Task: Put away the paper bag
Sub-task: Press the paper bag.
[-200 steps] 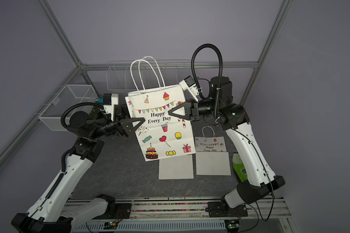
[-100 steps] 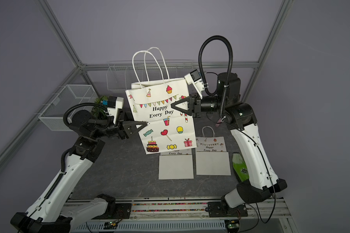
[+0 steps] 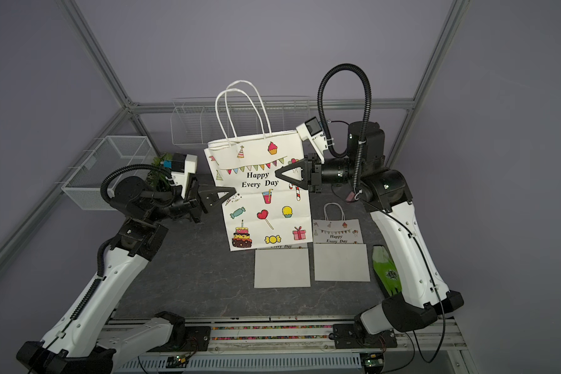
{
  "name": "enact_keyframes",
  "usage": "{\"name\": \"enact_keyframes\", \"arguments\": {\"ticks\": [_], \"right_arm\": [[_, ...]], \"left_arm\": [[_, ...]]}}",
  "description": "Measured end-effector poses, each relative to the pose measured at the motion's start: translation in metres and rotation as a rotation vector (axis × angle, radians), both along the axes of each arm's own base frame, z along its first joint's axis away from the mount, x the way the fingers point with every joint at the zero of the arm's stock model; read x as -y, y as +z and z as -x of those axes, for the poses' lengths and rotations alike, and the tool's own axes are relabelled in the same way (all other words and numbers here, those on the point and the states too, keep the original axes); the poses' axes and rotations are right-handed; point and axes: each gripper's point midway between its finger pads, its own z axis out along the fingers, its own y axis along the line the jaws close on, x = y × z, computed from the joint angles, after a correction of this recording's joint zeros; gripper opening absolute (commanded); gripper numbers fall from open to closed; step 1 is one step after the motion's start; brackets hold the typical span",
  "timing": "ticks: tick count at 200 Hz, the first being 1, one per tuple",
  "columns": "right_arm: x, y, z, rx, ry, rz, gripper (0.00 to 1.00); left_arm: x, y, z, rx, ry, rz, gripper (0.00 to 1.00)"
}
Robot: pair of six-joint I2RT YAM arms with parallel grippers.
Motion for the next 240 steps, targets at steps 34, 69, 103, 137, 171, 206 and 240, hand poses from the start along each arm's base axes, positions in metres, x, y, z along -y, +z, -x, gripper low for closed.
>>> {"name": "enact_keyframes", "arguments": {"ticks": [34, 69, 103, 137, 171, 206, 240], "right_arm": [[0.006, -0.006, 0.006, 0.014, -0.019, 0.000, 0.51], [0.027, -0.018, 0.011, 0.040, -0.108, 0.002, 0.78], [0.080, -0.023, 0.008, 0.100, -0.371, -0.029, 0.97], [0.116, -0.021, 0.006, 0.155, -0.544, -0.074, 0.94], [0.143, -0.049, -0.036, 0.044, -0.641, -0.105, 0.94], [0.143, -0.080, -0.078, -0.132, -0.548, -0.151, 0.99], [0.116, -0.092, -0.071, -0.183, -0.391, -0.147, 0.99]], "left_arm": [[0.000, 0.000, 0.000, -0.001, 0.000, -0.001, 0.00], [0.000, 0.000, -0.002, -0.002, 0.001, -0.003, 0.00], [0.001, 0.022, -0.013, 0.029, -0.016, -0.003, 0.00], [0.003, 0.031, -0.034, 0.002, -0.072, -0.015, 0.00], [0.010, 0.031, -0.051, -0.071, -0.170, -0.038, 0.00], [0.022, 0.043, -0.044, -0.071, -0.321, -0.092, 0.00], [0.030, 0.048, -0.043, -0.079, -0.417, -0.142, 0.00]]}}
